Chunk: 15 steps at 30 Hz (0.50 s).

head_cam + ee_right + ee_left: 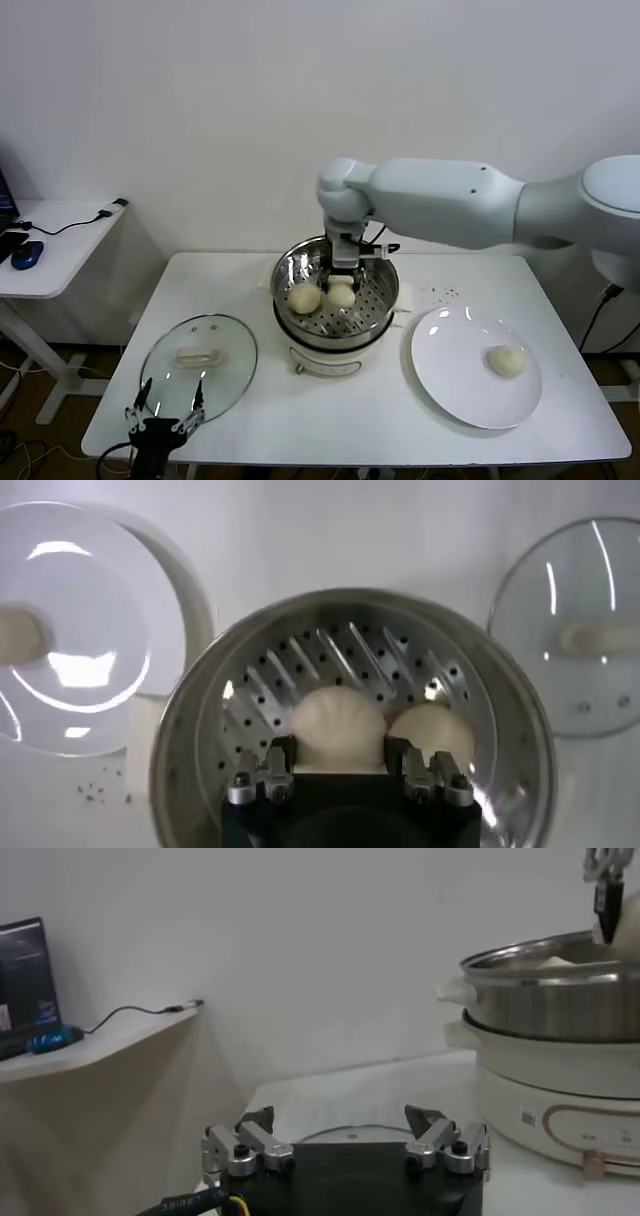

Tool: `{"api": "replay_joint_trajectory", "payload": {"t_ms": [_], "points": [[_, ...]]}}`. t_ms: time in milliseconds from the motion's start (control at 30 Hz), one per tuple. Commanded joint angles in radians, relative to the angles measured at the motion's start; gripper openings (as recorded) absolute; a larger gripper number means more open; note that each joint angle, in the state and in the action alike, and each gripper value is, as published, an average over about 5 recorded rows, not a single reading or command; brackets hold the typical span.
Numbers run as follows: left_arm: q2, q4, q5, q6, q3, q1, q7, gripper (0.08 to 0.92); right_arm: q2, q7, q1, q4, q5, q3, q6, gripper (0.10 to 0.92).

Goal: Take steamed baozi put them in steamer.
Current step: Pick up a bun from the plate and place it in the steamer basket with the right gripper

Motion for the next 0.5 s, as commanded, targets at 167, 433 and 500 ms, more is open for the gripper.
{"api": "replay_joint_trajectory", "payload": {"t_ms": [167, 433, 500], "points": [[0.003, 0.016, -0.011, -0.004, -0.011, 0.001, 0.001, 0.823, 0.045, -0.003, -0.105, 0.004, -0.032, -0.007, 0.016, 0.585], [0.003, 0.021, -0.012, -0.005, -0.01, -0.001, 0.001, 0.823, 0.041, 0.003, -0.119, 0.003, -0.044, 0.0, 0.003, 0.627], [0.003, 0.02, -0.011, -0.004, -0.009, -0.002, 0.001, 0.823, 0.036, -0.005, -0.11, 0.007, -0.045, 0.004, 0.001, 0.678]]}}
